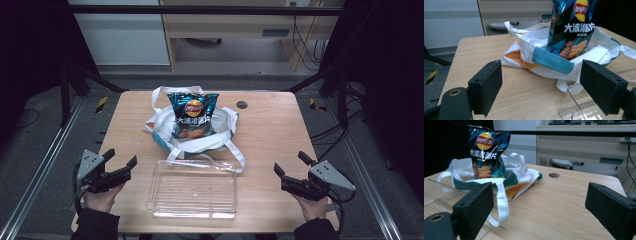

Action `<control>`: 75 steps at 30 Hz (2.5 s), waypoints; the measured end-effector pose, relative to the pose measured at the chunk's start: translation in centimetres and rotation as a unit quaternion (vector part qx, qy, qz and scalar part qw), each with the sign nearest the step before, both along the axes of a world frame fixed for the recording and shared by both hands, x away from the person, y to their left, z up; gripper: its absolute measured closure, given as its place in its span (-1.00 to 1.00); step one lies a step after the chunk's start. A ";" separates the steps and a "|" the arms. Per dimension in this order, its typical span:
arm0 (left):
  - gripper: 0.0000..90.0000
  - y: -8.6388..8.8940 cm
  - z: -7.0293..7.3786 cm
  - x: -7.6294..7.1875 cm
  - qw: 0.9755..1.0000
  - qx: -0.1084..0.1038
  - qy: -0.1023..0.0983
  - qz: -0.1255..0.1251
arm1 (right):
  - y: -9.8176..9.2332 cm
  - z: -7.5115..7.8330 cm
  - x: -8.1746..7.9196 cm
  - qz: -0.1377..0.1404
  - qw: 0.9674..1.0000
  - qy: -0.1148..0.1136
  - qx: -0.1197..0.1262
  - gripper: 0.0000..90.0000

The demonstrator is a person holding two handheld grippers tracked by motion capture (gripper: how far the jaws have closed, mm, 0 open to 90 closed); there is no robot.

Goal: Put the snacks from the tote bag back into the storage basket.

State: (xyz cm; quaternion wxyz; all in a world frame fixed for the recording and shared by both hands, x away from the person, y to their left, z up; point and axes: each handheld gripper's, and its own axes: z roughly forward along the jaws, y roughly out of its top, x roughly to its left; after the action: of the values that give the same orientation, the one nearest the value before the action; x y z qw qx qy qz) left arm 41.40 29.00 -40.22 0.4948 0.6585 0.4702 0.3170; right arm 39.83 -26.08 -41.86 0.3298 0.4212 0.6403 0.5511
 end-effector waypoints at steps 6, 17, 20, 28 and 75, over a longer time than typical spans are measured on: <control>-0.61 -0.5 0.7 -0.1 1.000 0.000 -0.004 -0.010 | 0.0 -0.3 0.2 0.004 1.000 0.006 -0.001 -0.83; -0.60 -1.7 1.3 0.3 1.000 0.006 -0.009 -0.029 | 0.1 -0.5 0.4 0.003 1.000 0.013 -0.011 -0.85; -0.60 -2.6 1.5 0.6 0.999 0.011 -0.009 -0.037 | 0.1 -0.5 0.5 0.003 1.000 0.013 -0.013 -0.85; -0.56 -4.0 2.4 1.1 0.998 0.013 -0.004 -0.055 | 0.2 -0.5 0.4 0.003 1.000 0.008 -0.012 -0.85; -0.50 -7.8 7.3 8.7 0.997 0.024 -0.021 -0.065 | 0.5 -0.5 0.7 0.009 1.000 0.012 -0.024 -0.85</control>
State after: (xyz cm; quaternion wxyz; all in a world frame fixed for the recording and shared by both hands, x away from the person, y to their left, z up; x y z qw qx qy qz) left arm 50.12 21.15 -32.94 0.5084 0.6926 0.4079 0.3091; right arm 40.55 -25.62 -42.35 0.3274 0.4140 0.6610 0.5333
